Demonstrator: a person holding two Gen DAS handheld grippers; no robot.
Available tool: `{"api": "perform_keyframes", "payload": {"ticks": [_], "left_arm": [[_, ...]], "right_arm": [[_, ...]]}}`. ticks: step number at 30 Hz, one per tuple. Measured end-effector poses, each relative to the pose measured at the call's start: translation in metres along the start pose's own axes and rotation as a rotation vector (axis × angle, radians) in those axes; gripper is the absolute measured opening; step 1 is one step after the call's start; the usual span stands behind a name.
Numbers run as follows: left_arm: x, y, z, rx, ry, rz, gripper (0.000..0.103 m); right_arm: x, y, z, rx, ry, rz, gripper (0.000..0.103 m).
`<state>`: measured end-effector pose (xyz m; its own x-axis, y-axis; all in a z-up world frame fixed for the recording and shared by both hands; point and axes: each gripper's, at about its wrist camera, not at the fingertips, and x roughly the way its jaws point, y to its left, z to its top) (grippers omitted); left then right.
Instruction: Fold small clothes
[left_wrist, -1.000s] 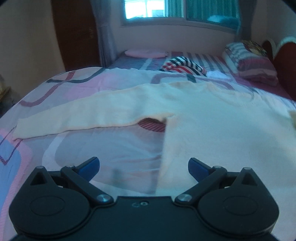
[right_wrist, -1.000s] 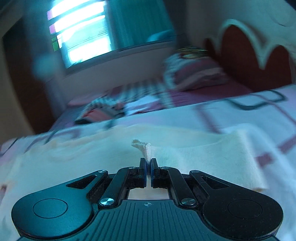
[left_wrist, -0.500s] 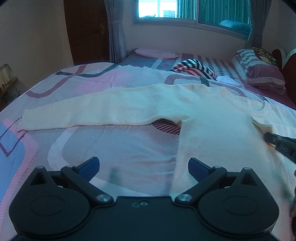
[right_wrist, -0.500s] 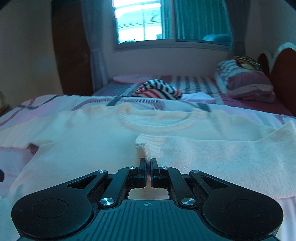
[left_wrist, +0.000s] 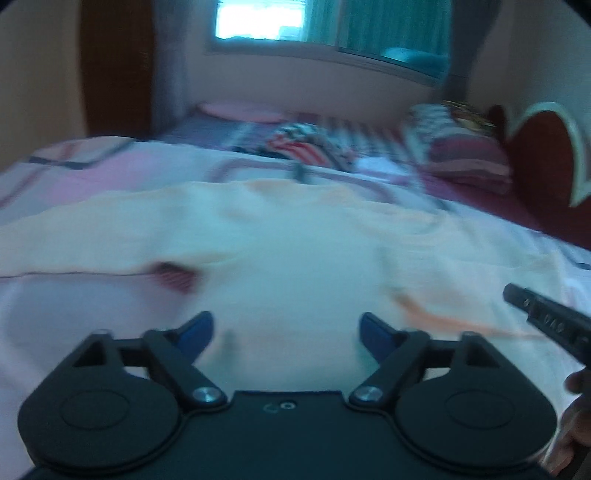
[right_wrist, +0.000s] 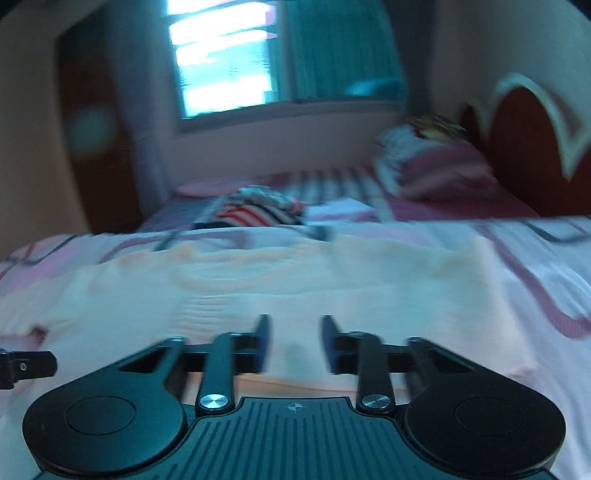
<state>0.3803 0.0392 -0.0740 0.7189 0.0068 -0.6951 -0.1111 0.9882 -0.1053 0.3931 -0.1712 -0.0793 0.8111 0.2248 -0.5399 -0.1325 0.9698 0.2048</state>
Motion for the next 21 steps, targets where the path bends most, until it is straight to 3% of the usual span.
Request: {"api": "perform_keyframes", "payload": {"ticks": [5, 7, 11, 13, 21], "left_arm": [[0.038, -0.041, 0.010, 0.021, 0.048, -0.099, 0.066], [0.052, -0.046, 0.013, 0.014, 0.079, -0.111, 0.047], [0.070, -0.055, 0.016, 0.050, 0.093, -0.105, 0.036], [0.073, -0.057, 0.019, 0.064, 0.081, -0.107, 0.003], [0.043, -0.018, 0.026, 0.011, -0.079, -0.031, 0.003]], "right_arm": [[-0.008, -0.051, 0.008, 0.053, -0.012, -0.091, 0.020], [-0.014, -0.068, 0.009, 0.075, -0.017, -0.120, 0.020], [-0.027, -0.098, 0.008, 0.129, -0.019, -0.177, 0.021], [-0.034, -0.110, 0.007, 0.152, -0.018, -0.203, 0.021], [-0.046, -0.119, 0.002, 0.182, -0.008, -0.226, 0.021]]}}
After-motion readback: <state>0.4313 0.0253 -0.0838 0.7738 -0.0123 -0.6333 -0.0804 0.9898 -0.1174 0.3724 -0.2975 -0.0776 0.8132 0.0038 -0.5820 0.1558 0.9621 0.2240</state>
